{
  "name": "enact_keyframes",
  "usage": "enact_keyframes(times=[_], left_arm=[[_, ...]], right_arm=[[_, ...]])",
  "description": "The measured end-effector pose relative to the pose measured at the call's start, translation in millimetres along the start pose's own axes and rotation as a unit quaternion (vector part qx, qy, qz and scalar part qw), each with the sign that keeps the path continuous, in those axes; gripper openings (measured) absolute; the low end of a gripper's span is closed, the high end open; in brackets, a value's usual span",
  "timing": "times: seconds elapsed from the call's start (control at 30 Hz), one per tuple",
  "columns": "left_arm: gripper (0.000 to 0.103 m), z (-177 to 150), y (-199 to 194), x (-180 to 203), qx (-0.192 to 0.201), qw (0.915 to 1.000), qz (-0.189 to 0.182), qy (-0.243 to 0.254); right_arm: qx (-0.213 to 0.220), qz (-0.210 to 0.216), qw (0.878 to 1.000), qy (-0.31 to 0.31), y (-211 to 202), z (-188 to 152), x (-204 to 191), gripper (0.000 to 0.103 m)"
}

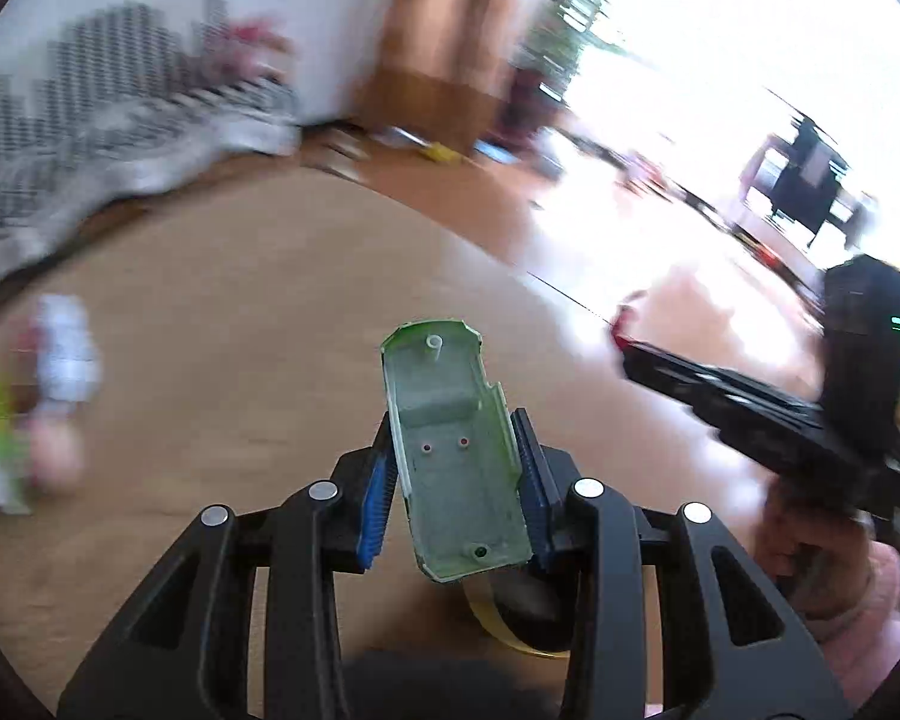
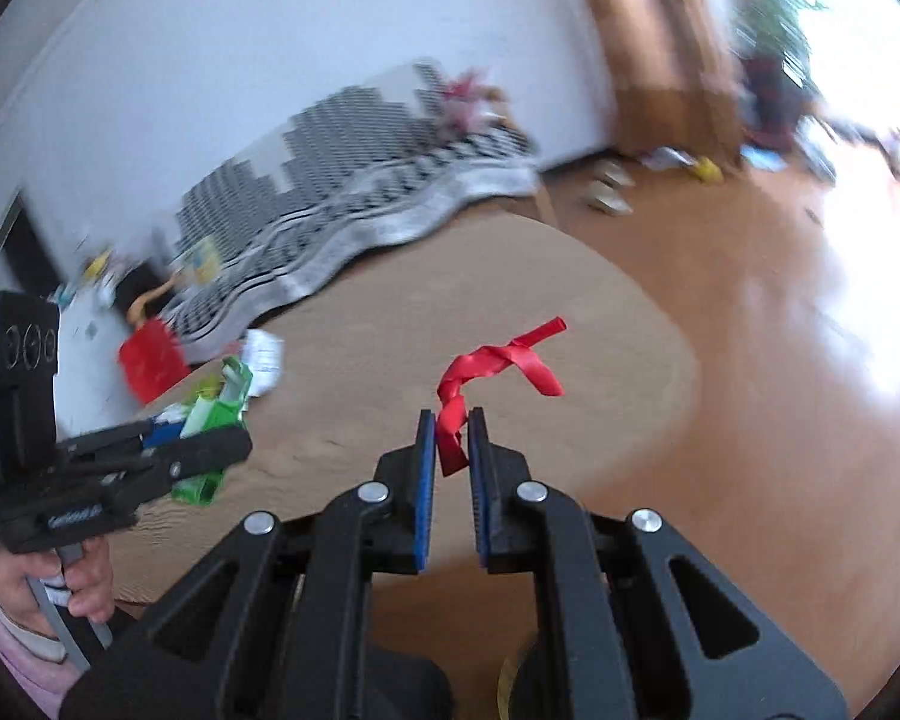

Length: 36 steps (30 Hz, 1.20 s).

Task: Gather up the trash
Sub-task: 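Carry the ribbon and tray to the black bin and open both tools, then return both tools to the table over the remaining trash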

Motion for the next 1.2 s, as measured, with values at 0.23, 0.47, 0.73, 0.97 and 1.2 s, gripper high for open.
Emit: enact_keyframes(times=[0.23, 0.47, 0.73, 0.97, 1.2], left_arm=[[0.036, -91.4, 125.0, 89.7, -0.181, 0.9817, -0.057, 0.012], [0.036, -122.1, 156.9, 90.0, -0.230, 0.9724, -0.036, 0.014], [0.036, -118.9, 158.1, 78.5, -0.237, 0.9706, -0.039, 0.009], [0.096, -108.7, 146.1, 76.4, -0.208, 0.9774, -0.038, -0.008], [0.097, -59.1, 88.3, 48.8, -0.115, 0.9908, -0.045, -0.054]], right_arm=[[-0.108, -0.021, 0.984, 0.143, -4.3, -126.9, 112.6, 0.011], [-0.135, -0.012, 0.974, 0.181, 5.6, -171.8, 132.4, 0.011], [-0.138, -0.003, 0.973, 0.184, 7.8, -171.2, 137.3, 0.011], [-0.175, -0.006, 0.953, 0.247, 11.6, -173.9, 149.0, 0.065], [-0.116, -0.185, 0.943, 0.251, -28.8, -159.9, 182.9, 0.097]])
Point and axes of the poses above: each gripper's, at about its wrist camera, not at the fingertips, and y roughly the way its jaws point, x to its right, z to its top, the point moved 6 cm from there along y, roughly the way its jaws point, and after that the axes turned 6 degrees about -y, right-handed, at the moved point
